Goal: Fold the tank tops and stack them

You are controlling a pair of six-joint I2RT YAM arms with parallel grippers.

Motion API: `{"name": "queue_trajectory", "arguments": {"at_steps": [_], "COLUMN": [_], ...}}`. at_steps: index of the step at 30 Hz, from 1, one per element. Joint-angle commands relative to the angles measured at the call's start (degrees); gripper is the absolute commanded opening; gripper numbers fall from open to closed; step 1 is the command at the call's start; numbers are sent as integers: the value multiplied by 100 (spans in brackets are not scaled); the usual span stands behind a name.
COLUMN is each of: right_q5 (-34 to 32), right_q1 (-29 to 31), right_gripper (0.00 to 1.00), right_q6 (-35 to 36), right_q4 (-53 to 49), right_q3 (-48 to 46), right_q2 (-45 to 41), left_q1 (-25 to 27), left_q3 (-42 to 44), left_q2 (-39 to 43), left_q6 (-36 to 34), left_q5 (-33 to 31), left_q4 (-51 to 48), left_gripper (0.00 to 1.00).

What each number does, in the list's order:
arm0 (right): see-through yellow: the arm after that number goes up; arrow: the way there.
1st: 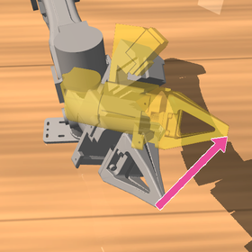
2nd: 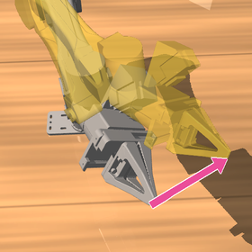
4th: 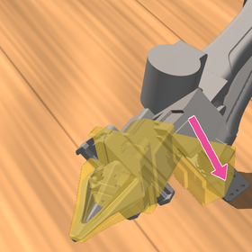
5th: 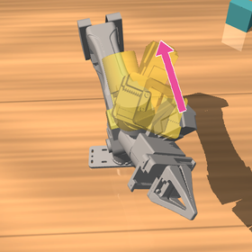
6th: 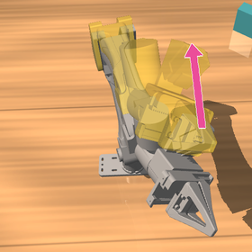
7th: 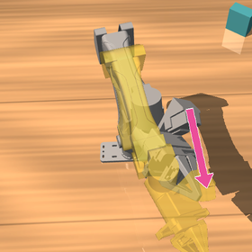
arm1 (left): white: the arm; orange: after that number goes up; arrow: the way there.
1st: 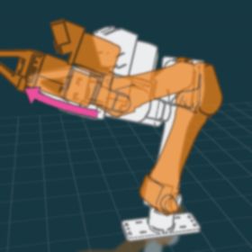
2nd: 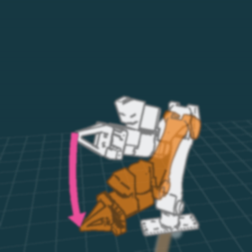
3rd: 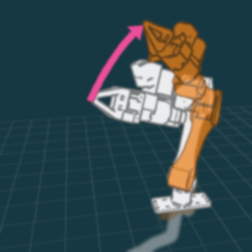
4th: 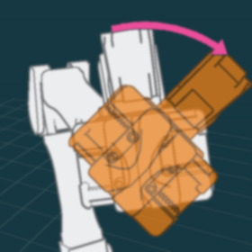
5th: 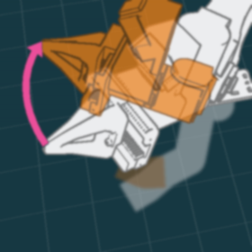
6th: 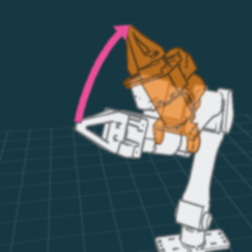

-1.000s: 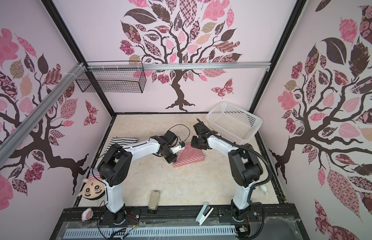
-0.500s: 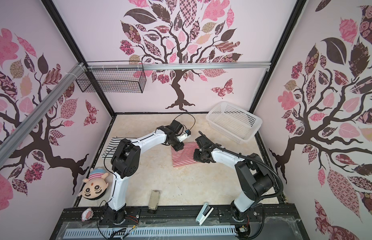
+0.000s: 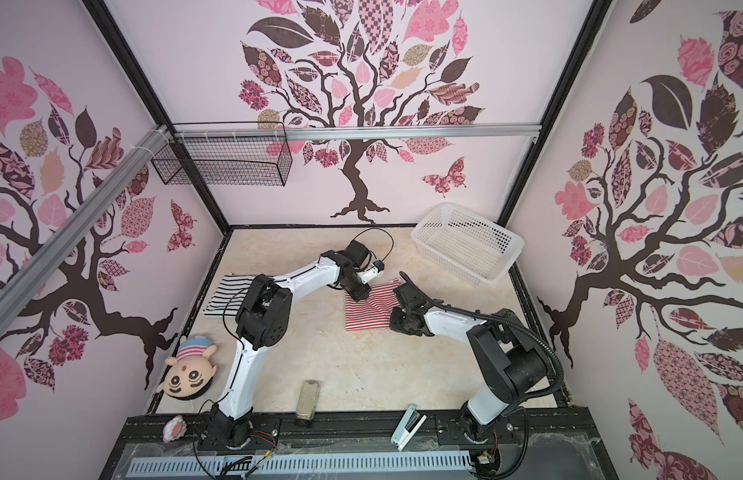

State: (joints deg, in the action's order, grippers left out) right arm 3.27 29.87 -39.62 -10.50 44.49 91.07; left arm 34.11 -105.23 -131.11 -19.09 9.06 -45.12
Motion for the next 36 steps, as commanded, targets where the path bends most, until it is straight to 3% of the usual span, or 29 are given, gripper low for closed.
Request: {"name": "queue_trajectory", "arguments": {"at_steps": [1, 5, 9, 20, 29, 36], "right_q5": [-20, -2, -48, 371, 305, 343], "right_q1": [-24, -25, -33, -590, -658, -659], "right_gripper": [17, 21, 22, 20, 19, 19], "right_q6": [-34, -26, 48, 39, 114, 94], "right_q4": [-596, -848, -877, -88, -60, -202], "right_q3": [-59, 354, 842, 1313, 627, 231], "right_q2": [-407, -893, -640, 888, 944, 374], "left_q1": [-42, -12, 160, 456, 461, 455], "left_q3": [-36, 568, 1053, 1615, 1776, 1866], "left_q2": [200, 974, 1559, 1412, 1005, 1293], "left_q6": [-7, 123, 156, 374, 266, 204], "left_q5": [-75, 140, 339, 1316, 1000, 788], "left_q4": [-184, 64, 139, 93, 35, -22], "left_gripper": [25, 26, 27, 27, 27, 27]}}
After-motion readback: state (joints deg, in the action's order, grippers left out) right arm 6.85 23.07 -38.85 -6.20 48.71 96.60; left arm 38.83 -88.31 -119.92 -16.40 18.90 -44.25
